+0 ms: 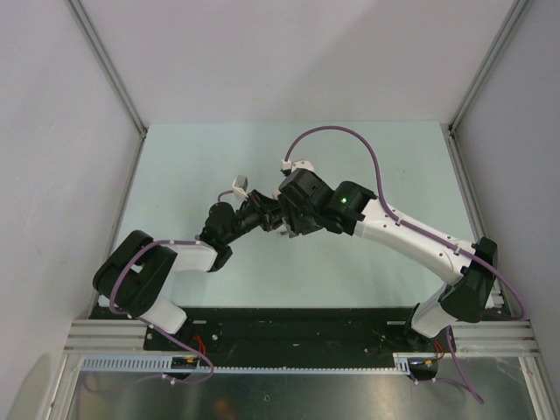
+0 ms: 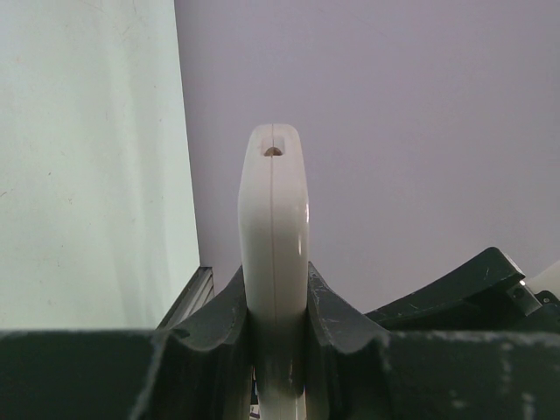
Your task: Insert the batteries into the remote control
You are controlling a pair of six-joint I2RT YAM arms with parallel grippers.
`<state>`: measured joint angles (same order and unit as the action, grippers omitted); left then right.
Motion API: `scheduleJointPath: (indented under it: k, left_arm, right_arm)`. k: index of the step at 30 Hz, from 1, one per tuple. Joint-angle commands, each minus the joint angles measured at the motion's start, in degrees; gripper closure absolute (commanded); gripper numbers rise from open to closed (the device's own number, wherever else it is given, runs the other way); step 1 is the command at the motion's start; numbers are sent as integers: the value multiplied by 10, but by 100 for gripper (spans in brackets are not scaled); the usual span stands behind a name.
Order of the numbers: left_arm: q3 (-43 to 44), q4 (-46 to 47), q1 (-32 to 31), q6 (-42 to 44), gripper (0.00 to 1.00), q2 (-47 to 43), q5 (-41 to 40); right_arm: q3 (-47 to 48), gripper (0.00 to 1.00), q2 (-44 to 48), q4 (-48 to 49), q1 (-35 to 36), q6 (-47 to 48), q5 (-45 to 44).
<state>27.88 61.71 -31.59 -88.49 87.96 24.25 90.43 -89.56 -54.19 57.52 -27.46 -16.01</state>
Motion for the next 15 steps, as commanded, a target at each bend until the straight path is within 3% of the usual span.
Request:
scheduleJointPath:
  k: [1,15]
  left_arm:
    - [17,32,-1,-1,100,-30,-3]
    - [12,42,-1,-8,100,-29,-5]
  right_arm:
    - [4,46,3,15,-1,-15,4]
    - [9,38,2,11,-7,-16,2]
